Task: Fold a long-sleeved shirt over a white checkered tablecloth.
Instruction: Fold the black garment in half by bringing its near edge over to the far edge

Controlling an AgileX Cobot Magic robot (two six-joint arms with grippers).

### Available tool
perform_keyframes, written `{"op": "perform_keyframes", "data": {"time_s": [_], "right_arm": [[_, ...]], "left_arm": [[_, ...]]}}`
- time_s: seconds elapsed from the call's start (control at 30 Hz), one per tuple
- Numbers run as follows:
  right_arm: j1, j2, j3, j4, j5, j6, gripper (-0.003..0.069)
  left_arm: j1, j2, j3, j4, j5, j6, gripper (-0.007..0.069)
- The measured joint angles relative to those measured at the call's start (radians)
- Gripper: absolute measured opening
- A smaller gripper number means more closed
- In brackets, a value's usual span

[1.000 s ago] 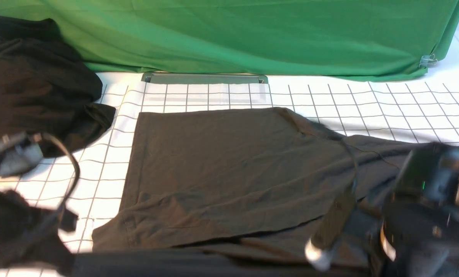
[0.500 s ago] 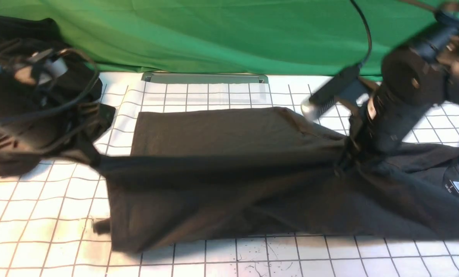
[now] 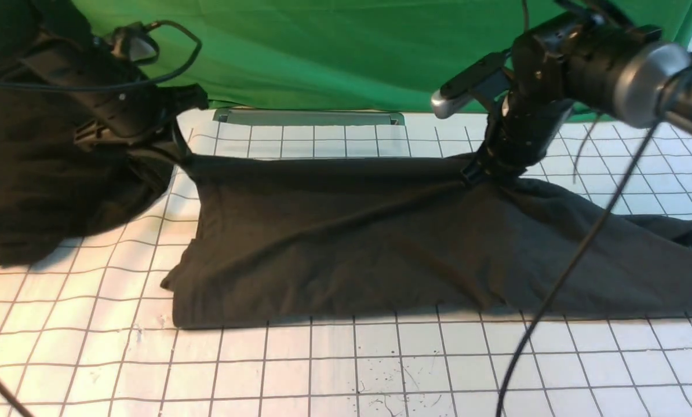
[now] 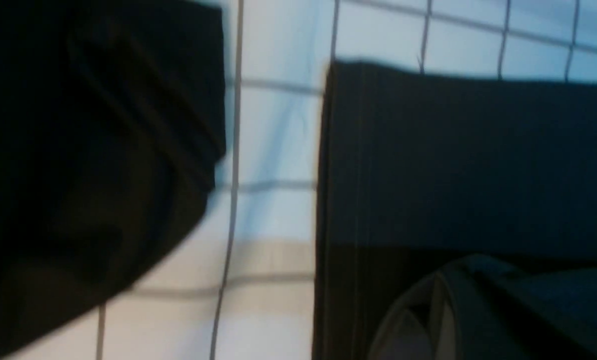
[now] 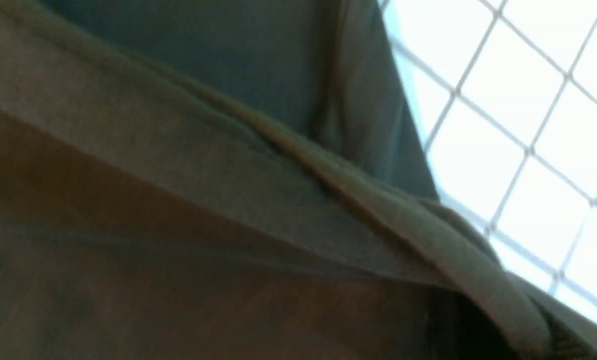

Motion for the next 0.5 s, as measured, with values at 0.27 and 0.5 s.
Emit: {"op": "perform_keyframes", "data": {"time_s": [0.27,0.5], "right_arm": [[-0.009,0.104,-0.031,-0.006,-0.117,0.000,0.0040],[-0.010,0.113,-0.032,-0.010,-0.213,0.000,0.0071]], "left_arm": [[0.000,0.119,-0.044,0.003,-0.086,-0.013,-0.0004],[0.000,0.147,-0.045,0.002,-0.152,-0.013,-0.0001]]}}
